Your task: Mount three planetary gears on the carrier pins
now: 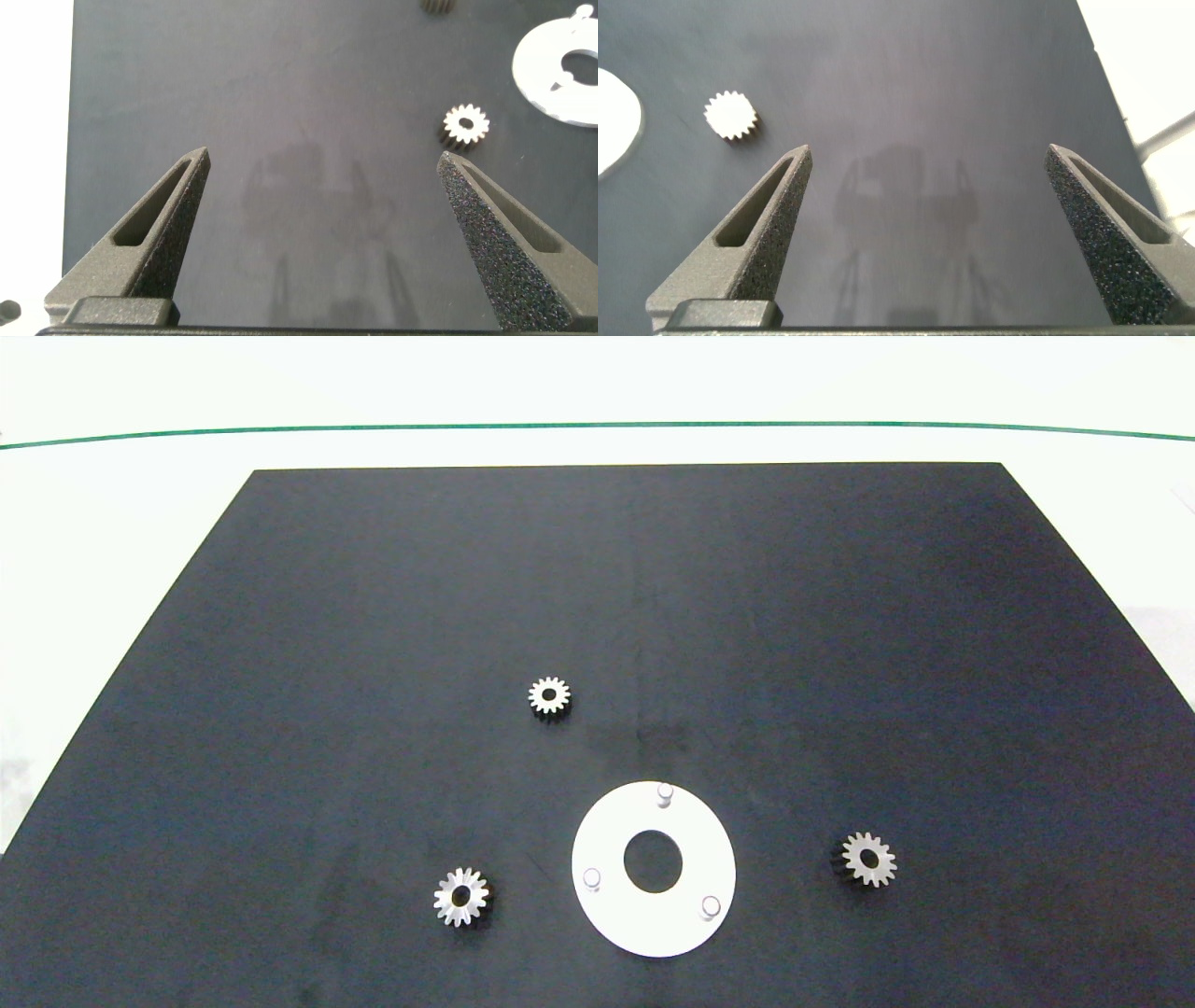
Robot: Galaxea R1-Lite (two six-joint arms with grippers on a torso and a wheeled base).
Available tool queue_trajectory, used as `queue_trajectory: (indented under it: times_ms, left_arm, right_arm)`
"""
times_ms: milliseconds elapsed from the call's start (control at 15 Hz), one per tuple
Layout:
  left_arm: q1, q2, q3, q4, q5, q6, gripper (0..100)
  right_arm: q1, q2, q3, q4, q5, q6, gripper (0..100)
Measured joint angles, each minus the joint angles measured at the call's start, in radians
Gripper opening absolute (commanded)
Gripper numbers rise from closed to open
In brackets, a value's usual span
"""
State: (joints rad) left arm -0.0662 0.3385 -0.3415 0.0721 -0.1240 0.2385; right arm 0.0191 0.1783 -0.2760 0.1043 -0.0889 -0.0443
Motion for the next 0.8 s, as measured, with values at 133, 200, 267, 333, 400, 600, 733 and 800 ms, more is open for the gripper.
queue_trajectory:
  times_ms: [133, 200, 267, 333, 400, 600, 733, 800]
  left_arm:
    - [-0.049, 0.064, -0.015, -0.011, -0.003, 0.004, 100]
    - [-0.083, 0.096, -0.017, -0.015, -0.003, 0.017, 100]
    - [-0.114, 0.129, -0.019, -0.019, -0.002, 0.041, 100]
    - [-0.139, 0.169, -0.020, -0.038, -0.001, 0.065, 100]
    - [-0.159, 0.210, -0.021, -0.070, 0.001, 0.080, 100]
    - [-0.260, 0.362, -0.009, -0.253, 0.002, 0.114, 100]
    - [-0.325, 0.465, 0.019, -0.381, 0.005, 0.157, 100]
    - [-0.356, 0.507, 0.027, -0.413, 0.009, 0.167, 100]
  right_arm:
    - [0.025, 0.074, -0.122, 0.136, 0.014, -0.044, 100]
    - [0.034, 0.095, -0.150, 0.157, 0.024, -0.055, 100]
    - [0.039, 0.109, -0.162, 0.170, 0.029, -0.058, 100]
    - [0.041, 0.120, -0.170, 0.170, 0.030, -0.059, 100]
    - [0.042, 0.128, -0.172, 0.172, 0.030, -0.060, 100]
    - [0.043, 0.143, -0.162, 0.173, 0.038, -0.089, 100]
    - [0.043, 0.144, -0.146, 0.173, 0.039, -0.101, 100]
    - [0.043, 0.143, -0.138, 0.173, 0.039, -0.110, 100]
